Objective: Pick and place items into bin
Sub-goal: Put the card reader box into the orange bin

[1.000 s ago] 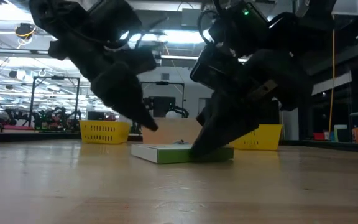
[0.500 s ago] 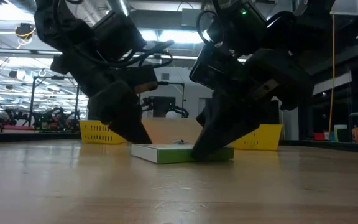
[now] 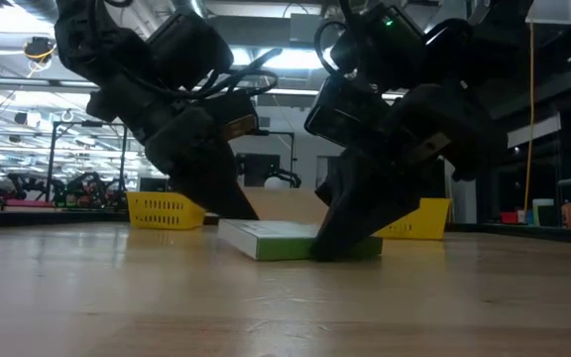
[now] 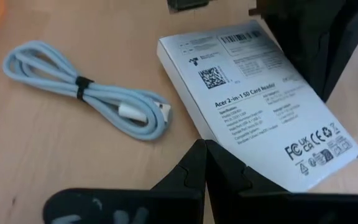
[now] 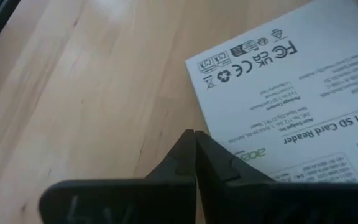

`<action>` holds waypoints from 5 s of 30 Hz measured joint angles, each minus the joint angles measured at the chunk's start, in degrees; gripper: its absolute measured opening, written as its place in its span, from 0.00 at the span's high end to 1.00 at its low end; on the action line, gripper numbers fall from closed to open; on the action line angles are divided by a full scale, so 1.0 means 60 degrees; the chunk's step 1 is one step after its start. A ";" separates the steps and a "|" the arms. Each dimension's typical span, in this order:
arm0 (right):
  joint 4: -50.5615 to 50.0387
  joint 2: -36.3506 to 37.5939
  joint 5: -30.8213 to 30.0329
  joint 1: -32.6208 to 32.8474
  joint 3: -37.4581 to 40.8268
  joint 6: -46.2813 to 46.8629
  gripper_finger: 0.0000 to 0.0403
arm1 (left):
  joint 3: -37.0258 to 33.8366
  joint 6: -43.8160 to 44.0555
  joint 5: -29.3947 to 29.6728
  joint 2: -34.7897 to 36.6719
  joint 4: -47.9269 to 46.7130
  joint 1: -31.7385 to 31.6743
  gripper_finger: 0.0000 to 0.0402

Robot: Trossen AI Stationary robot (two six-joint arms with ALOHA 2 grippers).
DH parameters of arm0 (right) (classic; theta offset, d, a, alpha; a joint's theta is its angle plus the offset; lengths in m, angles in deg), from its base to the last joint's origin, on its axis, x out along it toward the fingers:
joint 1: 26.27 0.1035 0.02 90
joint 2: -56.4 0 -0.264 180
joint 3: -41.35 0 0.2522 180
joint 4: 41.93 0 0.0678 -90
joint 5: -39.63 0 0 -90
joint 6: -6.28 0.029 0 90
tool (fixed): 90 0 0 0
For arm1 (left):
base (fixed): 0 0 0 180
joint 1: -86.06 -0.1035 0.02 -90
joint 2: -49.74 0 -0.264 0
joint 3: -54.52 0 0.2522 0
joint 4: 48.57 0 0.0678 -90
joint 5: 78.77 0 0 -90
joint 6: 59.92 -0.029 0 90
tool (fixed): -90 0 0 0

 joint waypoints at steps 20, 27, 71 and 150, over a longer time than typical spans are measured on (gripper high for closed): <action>-0.0062 0.0011 -0.0069 -0.0574 0.0018 -0.0068 1.00 | 0.0000 -0.0449 0.0825 0.0123 0.0429 -0.0036 1.00; -0.0079 0.0022 -0.0157 -0.0721 0.0018 -0.0328 1.00 | 0.0000 -0.0753 0.1150 0.0332 0.0318 -0.0036 1.00; 0.0023 -0.0007 -0.0628 -0.1261 -0.0004 -0.0191 1.00 | 0.0051 -0.2597 0.4638 0.2594 -0.2834 0.1008 0.87; 0.0022 0.0000 -0.0572 -0.1239 0.0011 -0.0546 1.00 | -0.3266 0.7554 0.1195 0.1087 0.4261 -0.1010 0.62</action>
